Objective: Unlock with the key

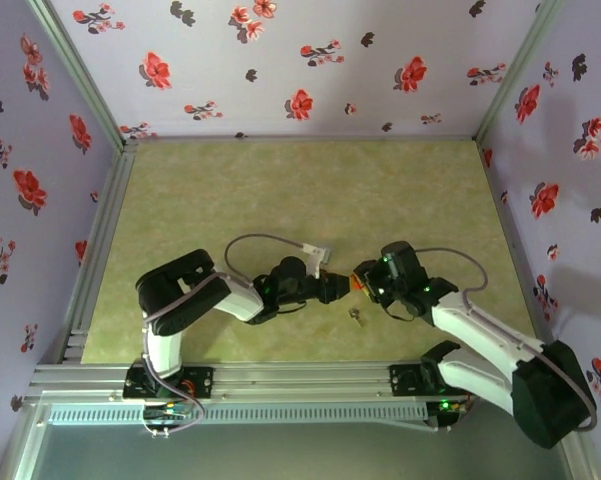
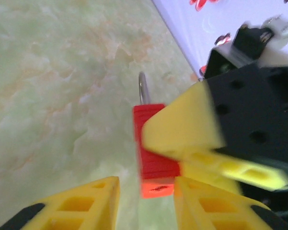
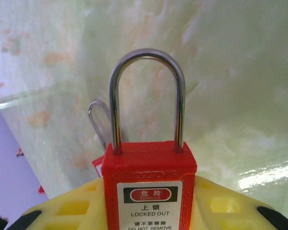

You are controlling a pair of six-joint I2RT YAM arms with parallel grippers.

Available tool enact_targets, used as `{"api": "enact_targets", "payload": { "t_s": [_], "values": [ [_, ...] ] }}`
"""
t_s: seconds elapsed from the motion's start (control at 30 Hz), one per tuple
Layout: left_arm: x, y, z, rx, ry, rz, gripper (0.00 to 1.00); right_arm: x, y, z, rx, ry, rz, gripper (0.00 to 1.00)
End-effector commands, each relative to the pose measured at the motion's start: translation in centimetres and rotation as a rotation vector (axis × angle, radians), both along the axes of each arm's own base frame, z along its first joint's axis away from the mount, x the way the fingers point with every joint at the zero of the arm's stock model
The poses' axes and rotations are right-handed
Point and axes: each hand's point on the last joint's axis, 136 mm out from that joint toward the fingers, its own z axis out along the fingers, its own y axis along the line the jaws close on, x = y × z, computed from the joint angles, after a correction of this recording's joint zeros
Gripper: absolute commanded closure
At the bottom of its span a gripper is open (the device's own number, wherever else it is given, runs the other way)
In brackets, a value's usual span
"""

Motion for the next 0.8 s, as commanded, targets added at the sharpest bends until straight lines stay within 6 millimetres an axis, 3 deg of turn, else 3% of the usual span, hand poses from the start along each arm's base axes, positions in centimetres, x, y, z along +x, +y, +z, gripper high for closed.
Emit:
{"api": "enact_targets", "payload": {
  "t_s": [0.0,0.13,0.3,0.43,0.57,0.63,0.77],
  "values": [
    [-0.9,2.3,-2.4,0.142,0.035,0.008,0.59,-0.2,1.7,5.0,0.032,-0.123,0.177,1.0],
    [-1.5,3.3,0.1,0.169,-0.041,-0.023,0.5,-2.1,-0.6,4.4,-0.19,-0.076,0.283,1.0],
    [-1.8,4.9,3.1,0.221,-0.125,-0.05,0.46,-3.8,-4.5,1.6,-0.451,0.034,0.352,1.0],
    [-1.5,6.8,4.1,0.252,-0.139,-0.027,0.44,-3.6,-6.2,-0.4,-0.595,0.105,0.387,1.0],
    [-0.7,9.3,6.3,0.231,-0.164,0.051,0.38,-2.8,-7.0,-2.1,-0.69,0.156,0.396,1.0],
    [-0.4,10.7,7.7,0.24,-0.193,0.094,0.34,-2.4,-6.7,-3.0,-0.687,0.165,0.407,0.93],
    [-0.4,13.6,10.0,0.282,-0.225,0.146,0.29,-1.7,-6.6,-3.8,-0.713,0.183,0.43,0.6]
  ]
}}
